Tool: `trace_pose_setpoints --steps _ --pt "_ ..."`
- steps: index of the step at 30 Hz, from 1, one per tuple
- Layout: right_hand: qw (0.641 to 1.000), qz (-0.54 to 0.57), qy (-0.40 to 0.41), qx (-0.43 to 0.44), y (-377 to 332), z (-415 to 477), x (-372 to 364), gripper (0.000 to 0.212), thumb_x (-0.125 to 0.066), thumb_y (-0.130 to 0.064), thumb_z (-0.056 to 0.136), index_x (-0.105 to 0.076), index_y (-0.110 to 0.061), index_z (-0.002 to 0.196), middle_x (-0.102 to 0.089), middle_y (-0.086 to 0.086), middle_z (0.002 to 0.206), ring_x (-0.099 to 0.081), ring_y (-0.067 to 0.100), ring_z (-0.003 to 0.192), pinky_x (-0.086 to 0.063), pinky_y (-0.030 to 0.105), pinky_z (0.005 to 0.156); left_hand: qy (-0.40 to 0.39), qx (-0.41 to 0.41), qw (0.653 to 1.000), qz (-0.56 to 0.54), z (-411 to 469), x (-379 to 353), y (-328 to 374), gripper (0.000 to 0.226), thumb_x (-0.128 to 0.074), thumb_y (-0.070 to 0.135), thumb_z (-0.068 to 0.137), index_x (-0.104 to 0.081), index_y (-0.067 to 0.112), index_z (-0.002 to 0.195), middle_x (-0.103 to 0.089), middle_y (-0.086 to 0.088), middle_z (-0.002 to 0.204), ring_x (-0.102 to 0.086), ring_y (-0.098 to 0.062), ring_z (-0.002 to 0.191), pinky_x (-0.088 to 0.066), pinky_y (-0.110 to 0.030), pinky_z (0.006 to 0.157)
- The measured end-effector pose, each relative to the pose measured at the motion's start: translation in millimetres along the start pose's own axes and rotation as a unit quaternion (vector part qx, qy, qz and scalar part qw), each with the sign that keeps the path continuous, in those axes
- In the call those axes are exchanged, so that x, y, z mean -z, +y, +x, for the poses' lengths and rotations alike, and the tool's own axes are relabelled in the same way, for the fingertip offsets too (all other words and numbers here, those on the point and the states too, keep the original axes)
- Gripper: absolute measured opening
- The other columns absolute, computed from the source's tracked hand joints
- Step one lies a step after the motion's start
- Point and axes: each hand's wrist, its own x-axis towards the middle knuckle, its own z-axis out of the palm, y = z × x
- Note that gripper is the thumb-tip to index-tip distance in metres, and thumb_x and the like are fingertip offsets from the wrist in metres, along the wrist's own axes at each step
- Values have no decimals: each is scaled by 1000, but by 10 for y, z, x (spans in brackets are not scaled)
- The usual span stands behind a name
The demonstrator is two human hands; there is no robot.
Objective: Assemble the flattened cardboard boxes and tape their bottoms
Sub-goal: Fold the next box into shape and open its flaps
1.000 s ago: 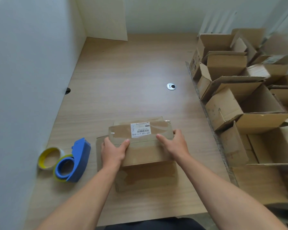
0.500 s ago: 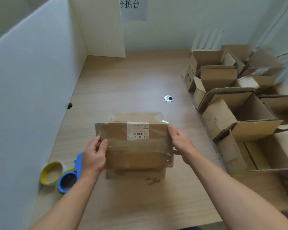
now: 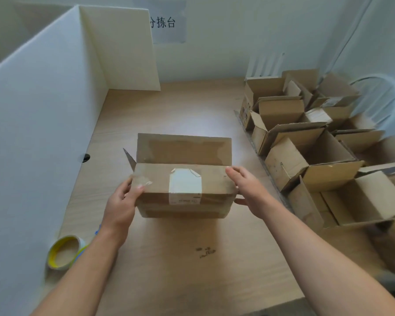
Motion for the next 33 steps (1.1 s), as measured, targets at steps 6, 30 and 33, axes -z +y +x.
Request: trace_pose_setpoints --steps 6,30,33 --pt "992 123 -12 -39 406 -134 9 44 -49 -61 95 -68 -29 119 -64 -3 122 -62 21 116 -51 40 96 -59 24 997 49 -201 59 -292 46 -69 10 77 -55 34 114 -64 5 124 -60 -16 118 -49 -33 91" --pt "903 -424 53 43 575 -144 -612 72 -57 -37 90 -23 -37 154 -36 6 151 -43 29 132 -45 46 103 -156 -98 818 546 -531 147 -435 53 -56 52 92 -52 29 140 -47 7 142 -38 -16 134 -35 -38 110" --pt "920 -365 115 87 653 -178 -326 62 -57 -31 92 -37 -34 150 -55 5 137 -52 26 123 -47 43 99 -186 -67 759 620 -538 206 -635 63 -44 71 87 -48 38 141 -39 10 150 -26 -13 140 -27 -40 114"
